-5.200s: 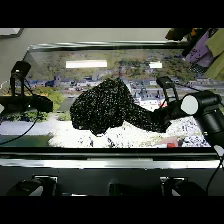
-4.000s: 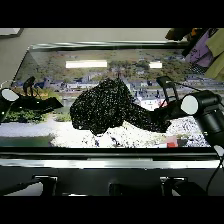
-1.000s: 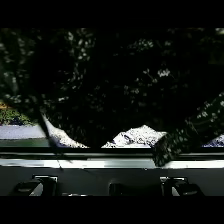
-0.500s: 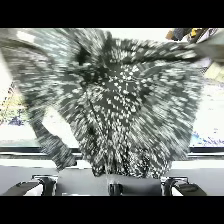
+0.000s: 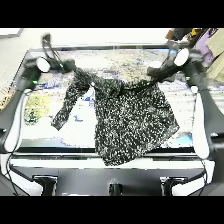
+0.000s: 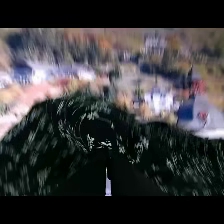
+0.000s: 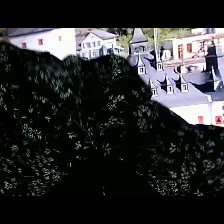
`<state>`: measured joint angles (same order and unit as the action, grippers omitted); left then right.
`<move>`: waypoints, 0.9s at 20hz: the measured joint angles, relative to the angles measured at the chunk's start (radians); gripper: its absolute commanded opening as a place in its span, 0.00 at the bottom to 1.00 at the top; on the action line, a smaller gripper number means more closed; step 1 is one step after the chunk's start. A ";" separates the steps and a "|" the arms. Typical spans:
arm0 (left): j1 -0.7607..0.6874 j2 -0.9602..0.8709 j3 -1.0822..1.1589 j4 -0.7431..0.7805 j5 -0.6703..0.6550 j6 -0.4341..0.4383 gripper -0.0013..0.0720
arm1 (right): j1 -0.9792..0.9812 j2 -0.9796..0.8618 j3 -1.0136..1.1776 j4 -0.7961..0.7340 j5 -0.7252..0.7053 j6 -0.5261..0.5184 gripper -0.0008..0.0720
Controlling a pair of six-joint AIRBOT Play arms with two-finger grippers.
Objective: Fold the clothes and pants, and hang the long-sleeved shirts on hangers.
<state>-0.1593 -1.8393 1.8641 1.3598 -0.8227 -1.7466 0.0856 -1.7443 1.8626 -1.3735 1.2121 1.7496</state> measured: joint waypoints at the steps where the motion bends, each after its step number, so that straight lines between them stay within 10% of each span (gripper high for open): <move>1: -0.006 -0.024 0.000 -0.018 -0.029 -0.011 0.76 | 0.000 -0.031 0.000 0.000 0.000 -0.003 0.07; 5: 0.021 -0.033 0.000 -0.087 -0.154 -0.032 0.85 | -0.017 -0.053 0.001 -0.015 0.039 -0.067 0.36; 9: 0.106 0.060 -0.047 -0.111 -0.316 -0.017 0.85 | -0.135 0.019 -0.005 -0.026 0.108 -0.126 0.40; 12: 0.152 0.190 -0.263 -0.119 -0.365 -0.010 0.85 | -0.278 0.071 -0.047 0.019 0.152 -0.161 0.87; 18: 0.121 0.438 -0.869 -0.387 -0.222 0.071 0.85 | -0.492 0.097 -0.289 0.125 0.190 -0.237 0.91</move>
<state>-0.0383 -1.4017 0.9947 0.9730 -1.0447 -1.6756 -0.4061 -1.6478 1.5738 -1.2484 1.4021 1.5124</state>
